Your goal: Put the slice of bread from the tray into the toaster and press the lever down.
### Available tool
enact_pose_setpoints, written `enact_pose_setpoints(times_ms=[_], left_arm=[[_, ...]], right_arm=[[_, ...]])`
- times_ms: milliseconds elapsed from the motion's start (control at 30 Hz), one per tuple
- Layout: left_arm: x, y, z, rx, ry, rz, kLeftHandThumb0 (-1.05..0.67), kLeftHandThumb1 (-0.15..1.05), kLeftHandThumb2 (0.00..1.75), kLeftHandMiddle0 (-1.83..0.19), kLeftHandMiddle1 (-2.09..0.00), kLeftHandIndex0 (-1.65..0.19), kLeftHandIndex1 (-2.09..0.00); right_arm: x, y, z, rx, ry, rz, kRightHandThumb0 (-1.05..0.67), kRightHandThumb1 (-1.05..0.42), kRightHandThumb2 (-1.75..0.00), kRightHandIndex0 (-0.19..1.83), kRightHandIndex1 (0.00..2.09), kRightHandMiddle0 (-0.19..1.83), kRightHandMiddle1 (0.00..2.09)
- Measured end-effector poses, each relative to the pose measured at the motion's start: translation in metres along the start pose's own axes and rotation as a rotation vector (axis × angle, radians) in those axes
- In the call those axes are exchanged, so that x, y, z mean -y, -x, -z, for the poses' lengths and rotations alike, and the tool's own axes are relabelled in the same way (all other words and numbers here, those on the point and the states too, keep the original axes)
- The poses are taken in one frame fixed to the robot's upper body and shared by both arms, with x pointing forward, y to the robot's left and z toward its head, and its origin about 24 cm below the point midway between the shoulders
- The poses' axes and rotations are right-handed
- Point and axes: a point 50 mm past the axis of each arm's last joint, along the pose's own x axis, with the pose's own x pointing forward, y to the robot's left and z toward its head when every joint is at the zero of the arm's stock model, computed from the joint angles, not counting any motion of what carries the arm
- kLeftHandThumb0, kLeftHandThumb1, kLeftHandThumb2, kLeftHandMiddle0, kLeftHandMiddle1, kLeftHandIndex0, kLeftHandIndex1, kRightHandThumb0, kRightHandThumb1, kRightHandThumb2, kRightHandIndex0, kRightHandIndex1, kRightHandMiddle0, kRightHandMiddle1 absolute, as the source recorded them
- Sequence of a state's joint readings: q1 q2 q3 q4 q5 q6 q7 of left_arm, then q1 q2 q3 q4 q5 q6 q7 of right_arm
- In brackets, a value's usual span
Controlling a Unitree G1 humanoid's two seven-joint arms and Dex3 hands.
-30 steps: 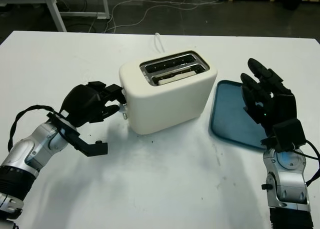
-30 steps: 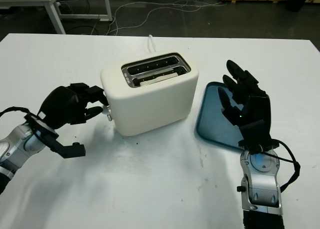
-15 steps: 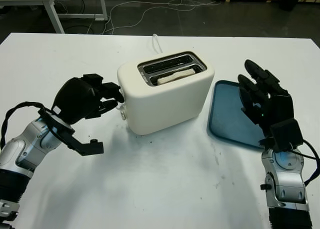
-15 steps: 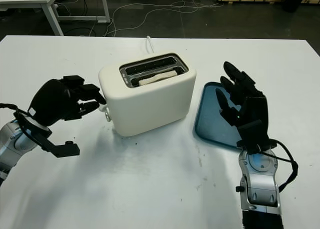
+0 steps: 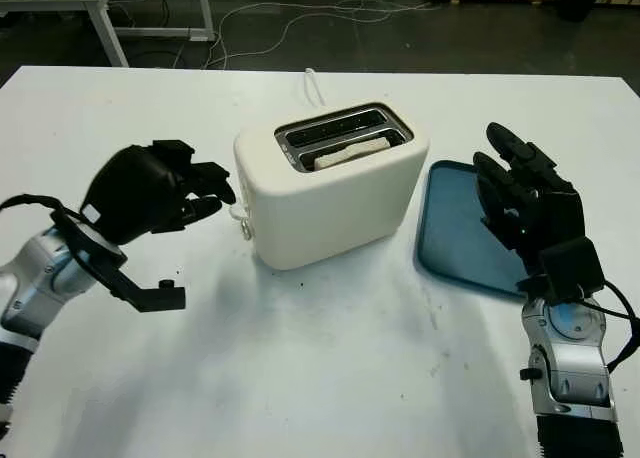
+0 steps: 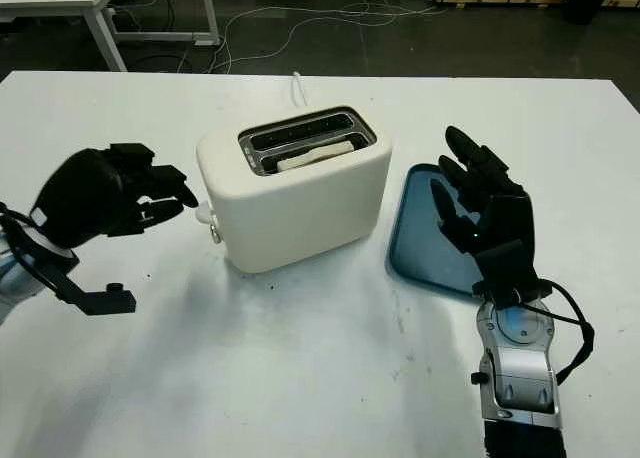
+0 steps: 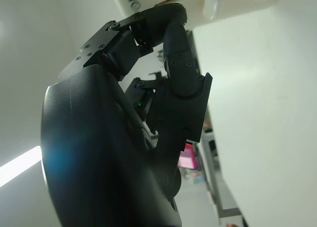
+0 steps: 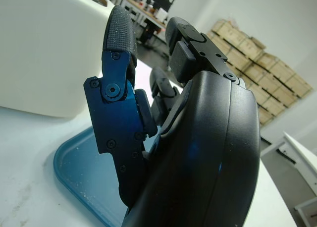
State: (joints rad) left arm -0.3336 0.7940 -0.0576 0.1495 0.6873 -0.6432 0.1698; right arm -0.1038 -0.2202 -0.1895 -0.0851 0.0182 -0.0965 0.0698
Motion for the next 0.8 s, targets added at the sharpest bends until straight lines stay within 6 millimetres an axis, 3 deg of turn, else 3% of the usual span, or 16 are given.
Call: enact_pose_setpoints(times_ms=[100, 200, 333, 433, 567, 800], left_arm=[[-0.01, 0.0, 0.005, -0.056, 0.021, -0.089, -0.42, 0.92, 0.43, -0.8, -1.31, -0.84, -0.8], [-0.017, 0.002, 0.002, -0.133, 0.178, -0.272, -0.41, 0.92, 0.41, -0.72, -1.23, -0.82, -0.68], [-0.005, 0.017, -0.005, -0.293, 0.367, -0.413, -0.56, 0.92, 0.35, -0.66, -0.68, -0.73, -0.18], [0.008, 0.028, -0.009, -0.4, 0.472, -0.447, -0.64, 0.92, 0.33, -0.59, -0.45, -0.61, -0.04], [0.017, 0.036, -0.013, -0.503, 0.583, -0.513, -0.68, 0.92, 0.35, -0.58, -0.23, -0.55, -0.01], [0.036, 0.045, -0.016, -0.616, 0.656, -0.505, -0.68, 0.92, 0.39, -0.56, -0.11, -0.51, 0.0]], right_arm=[[0.0, 0.0, 0.0, 0.0, -0.003, -0.001, -0.65, -0.92, -0.42, 0.52, 0.01, 0.5, 0.0], [-0.001, 0.0, 0.0, -0.002, -0.016, -0.001, -0.66, -0.92, -0.42, 0.52, 0.0, 0.5, 0.0], [-0.002, 0.0, 0.003, -0.011, -0.05, 0.001, -0.66, -0.92, -0.41, 0.52, 0.0, 0.5, 0.0], [-0.004, 0.001, 0.008, -0.027, -0.071, 0.005, -0.66, -0.92, -0.42, 0.52, 0.0, 0.49, 0.0], [-0.003, 0.001, 0.015, -0.036, -0.112, 0.018, -0.63, -0.92, -0.42, 0.53, 0.0, 0.5, 0.0], [0.002, -0.004, 0.024, -0.063, -0.165, 0.02, -0.63, -0.92, -0.42, 0.51, 0.0, 0.49, 0.0]])
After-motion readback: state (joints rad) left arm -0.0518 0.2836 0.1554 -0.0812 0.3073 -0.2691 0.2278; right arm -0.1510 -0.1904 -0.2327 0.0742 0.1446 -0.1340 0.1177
